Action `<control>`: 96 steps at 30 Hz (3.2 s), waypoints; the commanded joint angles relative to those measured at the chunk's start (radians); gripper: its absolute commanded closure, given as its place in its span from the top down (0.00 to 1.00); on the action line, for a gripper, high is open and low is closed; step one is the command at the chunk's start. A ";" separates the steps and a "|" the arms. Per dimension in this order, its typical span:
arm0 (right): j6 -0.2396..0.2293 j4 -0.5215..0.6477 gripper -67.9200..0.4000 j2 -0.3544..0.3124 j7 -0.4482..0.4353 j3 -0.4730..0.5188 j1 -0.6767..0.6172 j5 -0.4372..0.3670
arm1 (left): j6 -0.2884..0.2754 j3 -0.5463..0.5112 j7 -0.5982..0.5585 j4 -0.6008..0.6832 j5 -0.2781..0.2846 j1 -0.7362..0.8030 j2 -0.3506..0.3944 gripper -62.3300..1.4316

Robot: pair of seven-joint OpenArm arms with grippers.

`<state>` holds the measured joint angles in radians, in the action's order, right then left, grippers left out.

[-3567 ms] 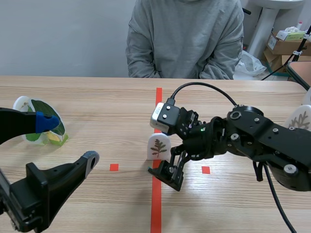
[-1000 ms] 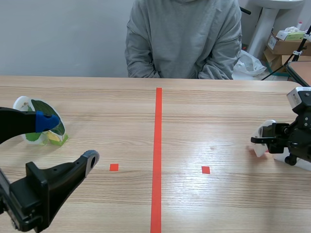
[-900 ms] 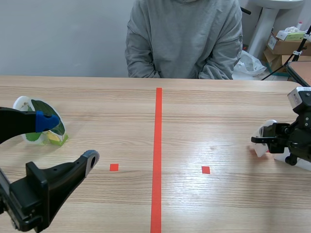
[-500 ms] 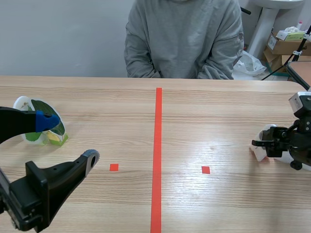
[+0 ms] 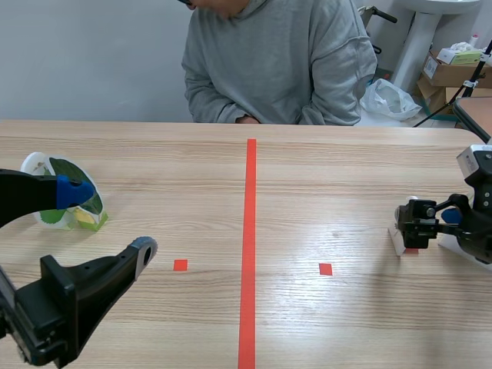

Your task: Do the leaf sorting experiment

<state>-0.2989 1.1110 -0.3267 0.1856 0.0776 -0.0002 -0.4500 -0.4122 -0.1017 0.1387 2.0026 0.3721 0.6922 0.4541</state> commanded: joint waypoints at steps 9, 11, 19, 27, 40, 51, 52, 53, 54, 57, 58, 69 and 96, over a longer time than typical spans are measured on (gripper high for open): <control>-0.008 0.037 0.76 -0.012 -0.011 0.003 0.011 -0.032 | 0.002 -0.003 -0.015 0.001 0.013 0.003 -0.007 0.96; -0.008 0.048 0.76 -0.013 -0.011 0.003 0.011 -0.033 | 0.002 -0.003 -0.015 0.001 0.013 0.003 -0.007 0.96; -0.026 0.149 0.76 -0.020 0.023 0.023 0.011 -0.033 | 0.002 -0.003 -0.015 0.001 0.013 0.003 -0.008 0.96; -0.113 0.316 0.76 -0.060 0.083 0.083 -0.040 -0.049 | 0.002 -0.003 -0.015 0.001 0.013 0.003 -0.008 0.96; -0.363 0.597 0.85 -0.211 0.130 0.114 -0.279 -0.195 | 0.002 -0.003 -0.015 0.001 0.013 0.003 -0.007 0.96; -0.447 0.735 0.86 -0.241 0.204 0.126 -0.460 -0.353 | 0.002 -0.003 -0.013 0.001 0.059 0.003 -0.007 0.96; -0.447 0.742 0.86 -0.241 0.214 0.127 -0.474 -0.367 | 0.002 -0.003 -0.012 0.001 0.066 0.003 -0.007 0.96; -0.447 0.748 0.86 -0.241 0.224 0.130 -0.488 -0.372 | 0.002 -0.003 -0.010 0.001 0.070 0.003 -0.007 0.96; -0.447 0.754 0.86 -0.241 0.230 0.134 -0.503 -0.375 | 0.002 -0.003 -0.010 0.001 0.078 0.003 -0.007 0.96; -0.447 0.771 0.86 -0.241 0.255 0.149 -0.546 -0.401 | 0.001 -0.003 -0.006 0.001 0.119 0.005 -0.007 0.96; -0.447 0.777 0.86 -0.241 0.266 0.153 -0.559 -0.413 | 0.001 -0.003 -0.005 0.001 0.133 0.006 -0.007 0.96; -0.447 0.786 0.86 -0.241 0.269 0.157 -0.566 -0.338 | -0.002 -0.003 0.041 0.001 0.239 0.005 -0.002 0.96; -0.447 0.786 0.85 -0.249 0.235 0.157 -0.554 -0.325 | -0.002 -0.003 0.038 0.001 0.234 0.003 0.015 0.96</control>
<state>-0.7376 1.8843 -0.5575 0.4347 0.2298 -0.5602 -0.7597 -0.4126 -0.1017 0.1905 2.0026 0.6025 0.6922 0.4709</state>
